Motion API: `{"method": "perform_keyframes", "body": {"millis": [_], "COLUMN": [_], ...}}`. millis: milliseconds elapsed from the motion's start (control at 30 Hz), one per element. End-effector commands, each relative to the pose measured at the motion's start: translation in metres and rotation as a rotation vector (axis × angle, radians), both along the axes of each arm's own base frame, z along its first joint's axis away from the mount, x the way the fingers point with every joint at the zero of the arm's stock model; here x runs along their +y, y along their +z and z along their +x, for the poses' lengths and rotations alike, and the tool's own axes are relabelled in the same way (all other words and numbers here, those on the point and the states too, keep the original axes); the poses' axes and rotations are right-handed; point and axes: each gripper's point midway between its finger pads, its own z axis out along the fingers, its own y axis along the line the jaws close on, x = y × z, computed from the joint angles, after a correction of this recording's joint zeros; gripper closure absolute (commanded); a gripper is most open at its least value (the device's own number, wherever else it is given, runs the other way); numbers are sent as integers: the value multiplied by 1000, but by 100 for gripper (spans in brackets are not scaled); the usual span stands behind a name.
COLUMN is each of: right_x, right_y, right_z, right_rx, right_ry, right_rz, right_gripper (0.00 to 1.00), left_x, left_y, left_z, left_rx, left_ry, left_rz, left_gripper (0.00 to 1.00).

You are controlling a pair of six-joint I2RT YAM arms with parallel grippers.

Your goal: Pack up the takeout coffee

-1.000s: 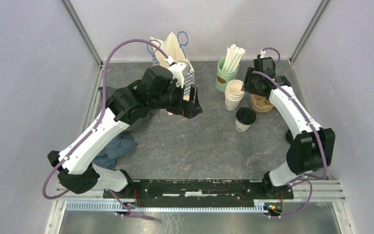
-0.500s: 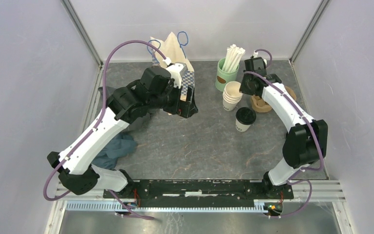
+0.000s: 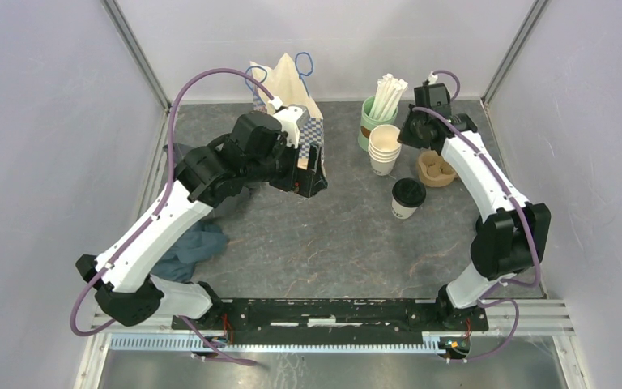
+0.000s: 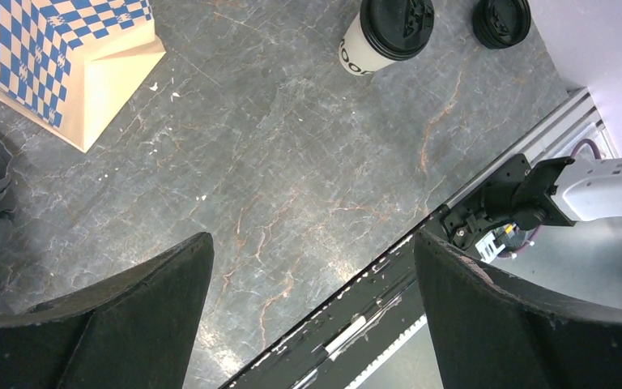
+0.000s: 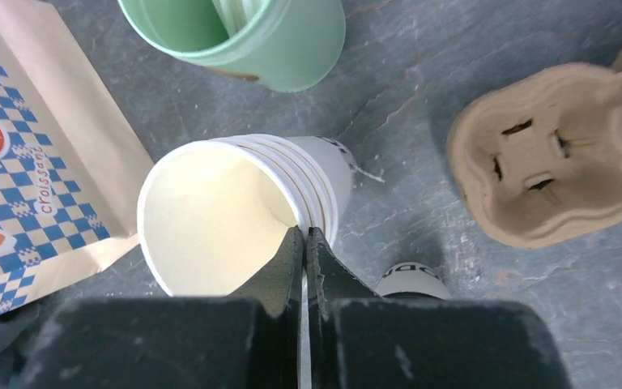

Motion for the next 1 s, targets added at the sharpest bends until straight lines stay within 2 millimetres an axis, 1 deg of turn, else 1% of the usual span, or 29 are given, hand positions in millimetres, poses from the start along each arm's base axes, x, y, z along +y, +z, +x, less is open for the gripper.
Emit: {"method": "perform_keyframes", "body": {"millis": [0,67,133,167,233,300,367,433,500,567,633,667,800,867,967], "right_x": [15,17,13,12,16,28,36,43,50,63,74,79,95,99,102], "right_y": [-12,-11,-11,-12,-13,-10,-6,-1,1,-3,-11,-13,-8,-6,-9], "right_z": [-7,-13,-20,-22,-28,-35,-42,-50,-58,-72,-84,-91,-109,-116,-125], "right_rx": [23,5,0,1,10,-8,-13,-23,-41,-41,-24,-24,-34,-39,-31], "right_ry": [58,97,131,164,263,391,475,562,624,695,737,756,801,804,809], "right_rz": [208,229,227,227,219,225,222,211,199,210,218,224,217,226,241], "right_gripper": [100,100,100,100,100,100,100,100,100,100,100,100,100,100,100], "left_x": [0,-6,-17,-22,-32,-44,-55,-62,-66,-66,-61,-59,-49,-48,-49], "left_y": [12,8,1,-1,-6,-11,-15,-19,-26,-37,-50,-54,-77,-89,-105], "left_z": [0,2,5,7,12,17,22,26,27,28,27,26,20,17,15], "left_rx": [-49,-27,10,23,48,81,117,152,195,248,308,328,418,457,516], "left_ry": [-38,-59,-83,-91,-93,-89,-67,-32,11,60,119,143,238,278,328], "left_rz": [-23,-22,-13,-17,-30,-57,-99,-145,-183,-220,-257,-281,-375,-424,-499], "left_gripper": [0,0,0,0,0,4,8,13,17,22,29,30,36,37,36]}}
